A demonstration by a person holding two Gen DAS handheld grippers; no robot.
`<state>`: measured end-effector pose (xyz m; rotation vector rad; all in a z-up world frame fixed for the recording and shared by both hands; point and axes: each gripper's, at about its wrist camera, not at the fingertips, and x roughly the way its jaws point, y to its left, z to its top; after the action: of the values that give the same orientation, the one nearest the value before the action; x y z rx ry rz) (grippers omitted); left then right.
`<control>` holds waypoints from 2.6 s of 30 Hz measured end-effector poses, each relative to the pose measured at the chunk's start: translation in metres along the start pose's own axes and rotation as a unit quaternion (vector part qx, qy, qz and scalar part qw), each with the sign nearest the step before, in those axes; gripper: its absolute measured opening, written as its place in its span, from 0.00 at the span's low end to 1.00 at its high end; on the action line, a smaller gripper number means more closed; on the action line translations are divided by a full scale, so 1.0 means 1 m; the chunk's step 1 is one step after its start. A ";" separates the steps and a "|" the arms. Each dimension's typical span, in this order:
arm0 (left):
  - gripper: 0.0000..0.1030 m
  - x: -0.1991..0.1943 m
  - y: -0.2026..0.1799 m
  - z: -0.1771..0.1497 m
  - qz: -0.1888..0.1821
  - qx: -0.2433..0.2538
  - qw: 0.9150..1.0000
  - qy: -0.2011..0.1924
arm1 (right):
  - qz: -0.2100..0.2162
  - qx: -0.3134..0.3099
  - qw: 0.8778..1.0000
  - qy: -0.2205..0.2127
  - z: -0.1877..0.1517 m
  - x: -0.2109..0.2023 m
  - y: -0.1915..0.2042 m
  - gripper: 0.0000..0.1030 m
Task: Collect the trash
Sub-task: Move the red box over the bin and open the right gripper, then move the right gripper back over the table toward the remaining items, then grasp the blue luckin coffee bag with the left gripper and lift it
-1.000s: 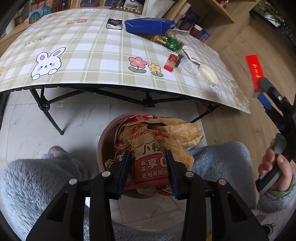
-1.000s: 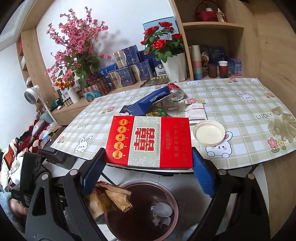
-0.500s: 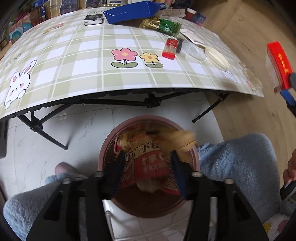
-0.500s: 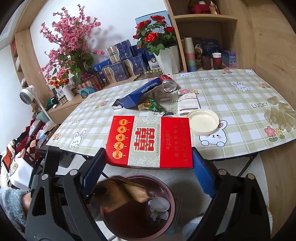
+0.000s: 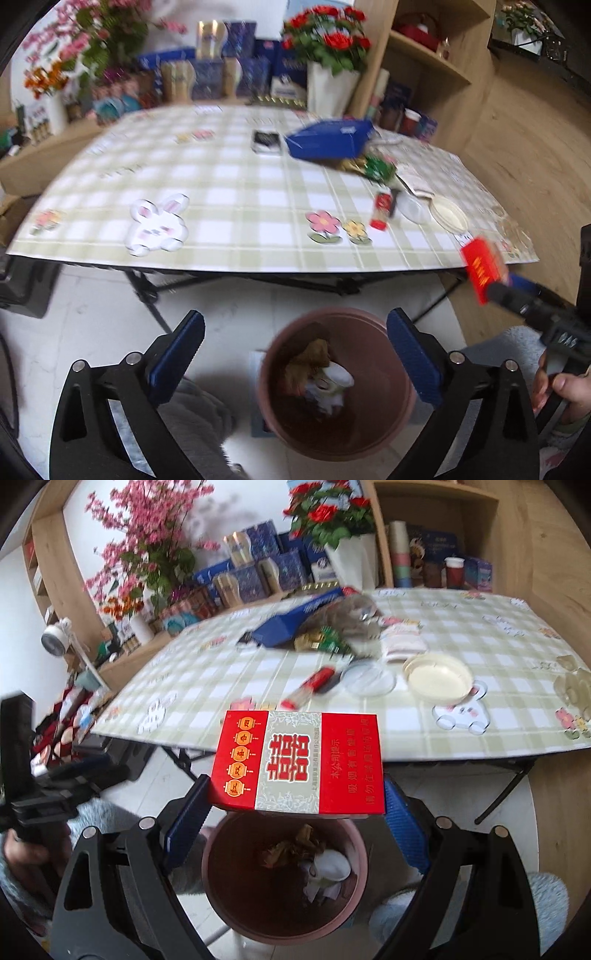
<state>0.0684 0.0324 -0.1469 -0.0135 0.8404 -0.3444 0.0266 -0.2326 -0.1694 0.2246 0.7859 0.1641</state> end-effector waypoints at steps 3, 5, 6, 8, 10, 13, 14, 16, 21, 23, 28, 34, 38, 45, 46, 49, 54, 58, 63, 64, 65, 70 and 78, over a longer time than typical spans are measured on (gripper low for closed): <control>0.94 -0.008 0.007 -0.006 0.028 -0.002 0.999 -0.017 | 0.003 -0.010 1.000 0.025 -0.010 0.014 0.009 0.85; 0.94 -0.011 0.013 -0.012 0.038 -0.012 0.999 -0.021 | 0.003 -0.015 0.999 0.040 -0.015 0.021 0.013 0.85; 0.94 -0.010 0.017 -0.016 0.039 -0.022 0.999 -0.020 | 0.003 -0.017 0.999 0.046 -0.017 0.025 0.014 0.85; 0.94 -0.005 0.021 -0.021 0.045 -0.036 0.998 -0.010 | 0.005 -0.021 0.998 0.060 -0.022 0.032 0.018 0.85; 0.94 -0.001 0.025 -0.023 0.053 -0.044 0.998 -0.002 | 0.004 -0.028 0.997 0.070 -0.028 0.038 0.022 0.85; 0.94 -0.002 0.031 -0.025 0.049 -0.058 0.997 -0.001 | 0.003 -0.040 0.996 0.086 -0.036 0.047 0.030 0.85; 0.94 -0.001 0.035 -0.025 0.045 -0.065 0.997 0.001 | 0.004 -0.043 0.995 0.089 -0.037 0.049 0.031 0.85; 0.94 0.000 0.038 -0.026 0.043 -0.075 0.996 0.002 | 0.007 -0.055 0.994 0.091 -0.039 0.051 0.036 0.86; 0.94 0.000 0.042 -0.028 0.038 -0.094 0.995 -0.001 | 0.000 -0.074 0.994 0.082 -0.038 0.049 0.043 0.92; 0.94 0.000 0.042 -0.028 0.040 -0.096 0.995 0.000 | -0.006 -0.070 0.994 0.080 -0.037 0.048 0.040 0.92; 0.94 0.001 0.042 -0.029 0.041 -0.092 0.995 0.002 | -0.022 -0.048 0.996 0.069 -0.033 0.044 0.029 0.92; 0.94 0.002 0.039 -0.029 0.047 -0.086 0.995 0.002 | -0.037 -0.027 0.997 0.060 -0.030 0.040 0.017 0.92; 0.94 0.002 0.036 -0.029 0.052 -0.081 0.995 0.002 | -0.045 -0.019 0.997 0.052 -0.027 0.037 0.010 0.92; 0.94 0.005 0.038 -0.026 0.058 -0.085 0.995 0.006 | -0.065 -0.006 0.997 0.029 -0.015 0.030 -0.008 0.92; 0.94 0.006 0.038 -0.025 0.058 -0.088 0.994 0.008 | -0.070 -0.004 0.997 0.027 -0.013 0.029 -0.013 0.92; 0.94 0.009 0.038 -0.019 0.059 -0.088 0.994 0.008 | -0.084 -0.004 0.996 0.024 -0.007 0.029 -0.023 0.92; 0.94 0.021 0.024 0.002 0.068 -0.042 0.997 0.006 | -0.099 0.000 0.995 0.016 0.008 0.030 -0.038 0.92; 0.94 0.037 0.002 0.027 0.064 0.003 0.998 0.003 | -0.105 0.001 0.994 0.011 0.026 0.033 -0.052 0.92; 0.94 0.073 -0.030 0.072 0.037 0.048 0.998 0.007 | -0.109 0.000 0.994 0.004 0.047 0.038 -0.068 0.92; 0.94 0.083 -0.041 0.083 0.032 0.069 0.997 0.009 | -0.109 0.002 0.994 0.004 0.051 0.040 -0.070 0.92; 0.94 0.090 -0.048 0.091 0.033 0.085 0.996 0.008 | -0.108 0.004 0.994 0.004 0.055 0.042 -0.073 0.92; 0.94 0.135 -0.089 0.144 0.039 0.161 0.986 0.003 | -0.106 0.016 0.994 -0.005 0.071 0.049 -0.087 0.92; 0.81 0.199 -0.122 0.196 0.057 0.228 0.971 0.042 | -0.103 0.034 0.994 -0.011 0.083 0.055 -0.109 0.92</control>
<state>0.2983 -0.1674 -0.1424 0.4777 0.8255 -0.4260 0.1310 -0.3369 -0.1779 0.2073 0.7891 -0.0600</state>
